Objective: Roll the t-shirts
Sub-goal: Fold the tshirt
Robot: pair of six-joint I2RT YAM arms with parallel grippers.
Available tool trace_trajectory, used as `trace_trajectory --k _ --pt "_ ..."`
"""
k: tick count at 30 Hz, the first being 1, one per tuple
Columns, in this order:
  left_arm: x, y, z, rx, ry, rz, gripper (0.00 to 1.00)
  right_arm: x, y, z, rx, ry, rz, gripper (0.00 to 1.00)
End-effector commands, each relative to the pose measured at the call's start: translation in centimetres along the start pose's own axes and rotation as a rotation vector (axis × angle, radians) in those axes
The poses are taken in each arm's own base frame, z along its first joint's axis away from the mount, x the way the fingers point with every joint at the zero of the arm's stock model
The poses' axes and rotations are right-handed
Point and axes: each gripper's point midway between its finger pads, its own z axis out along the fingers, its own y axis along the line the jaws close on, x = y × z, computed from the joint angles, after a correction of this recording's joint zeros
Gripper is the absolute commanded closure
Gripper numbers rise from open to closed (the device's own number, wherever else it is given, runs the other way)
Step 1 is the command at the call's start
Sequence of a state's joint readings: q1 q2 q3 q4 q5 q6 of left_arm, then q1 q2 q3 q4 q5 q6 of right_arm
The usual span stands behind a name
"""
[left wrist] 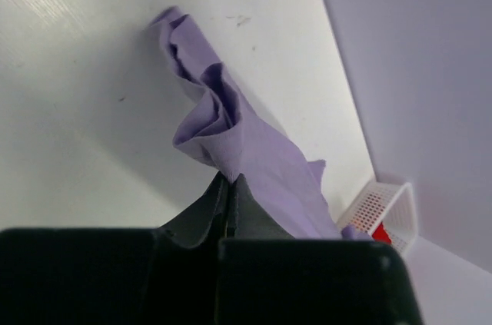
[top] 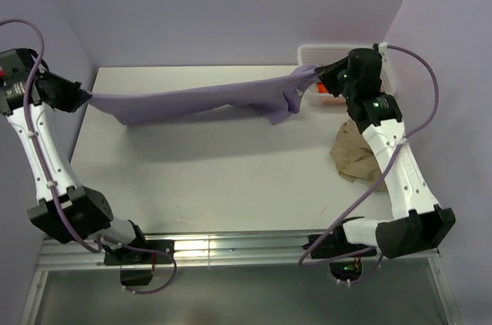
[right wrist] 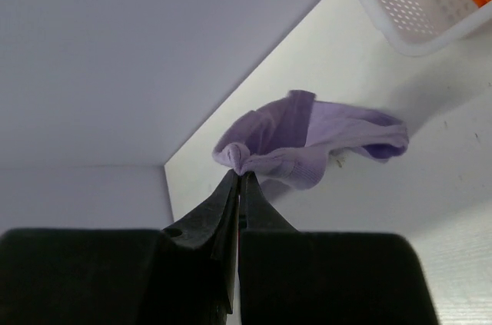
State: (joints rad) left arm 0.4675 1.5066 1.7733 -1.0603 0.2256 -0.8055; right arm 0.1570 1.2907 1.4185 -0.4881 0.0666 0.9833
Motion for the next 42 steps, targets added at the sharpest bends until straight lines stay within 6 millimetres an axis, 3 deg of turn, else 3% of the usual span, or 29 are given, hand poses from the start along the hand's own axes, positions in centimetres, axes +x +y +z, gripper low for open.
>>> trace_trajectory --k 1,13,17,28,30,31,32,33,37,40,42 --pt "0.5 -1.8 -6.1 0.12 -0.06 0.028 1.0 -2.6 2.3 -4.5 -0.103 -0.09 -0.002 1.0" --pt "-2.2 -6.9 -16.7 0.362 -0.359 0.041 1.0 -8.2 8.6 -13.9 -0.392 -0.327 -0.044 1.0" --pt "-2.9 -7.1 -17.2 0.371 -0.403 0.023 1.0 -9.1 9.6 -15.0 -0.434 -0.366 -0.043 1.0" --pt "-4.7 -6.2 -8.1 0.286 -0.246 -0.041 1.0 -9.7 13.1 -9.5 -0.479 -0.33 -0.002 1.0" --pt "-5.3 -6.7 -6.6 0.304 -0.218 -0.063 1.0 -10.0 14.2 -8.0 -0.505 -0.33 0.006 1.0" --pt "-5.6 -7.1 -6.2 0.318 -0.21 -0.069 1.0 -10.5 15.4 -8.3 -0.539 -0.334 0.016 1.0" --pt "-5.6 -7.8 -5.9 0.348 -0.183 -0.071 1.0 -10.3 16.0 -6.5 -0.544 -0.319 0.018 1.0" --pt "-6.5 -8.9 -5.4 0.379 -0.18 -0.081 1.0 -10.5 16.8 -6.0 -0.556 -0.309 0.018 1.0" --pt "-9.3 -12.1 -5.6 0.442 -0.188 -0.088 1.0 -12.0 22.7 -4.3 -0.679 -0.277 -0.002 1.0" --pt "-11.6 -15.5 -7.9 0.531 -0.234 -0.066 1.0 -12.5 25.6 -3.0 -0.771 -0.201 0.02 1.0" --pt "-11.7 -16.5 -7.8 0.587 -0.196 -0.072 1.0 -13.1 26.2 -2.4 -0.806 -0.167 0.05 1.0"
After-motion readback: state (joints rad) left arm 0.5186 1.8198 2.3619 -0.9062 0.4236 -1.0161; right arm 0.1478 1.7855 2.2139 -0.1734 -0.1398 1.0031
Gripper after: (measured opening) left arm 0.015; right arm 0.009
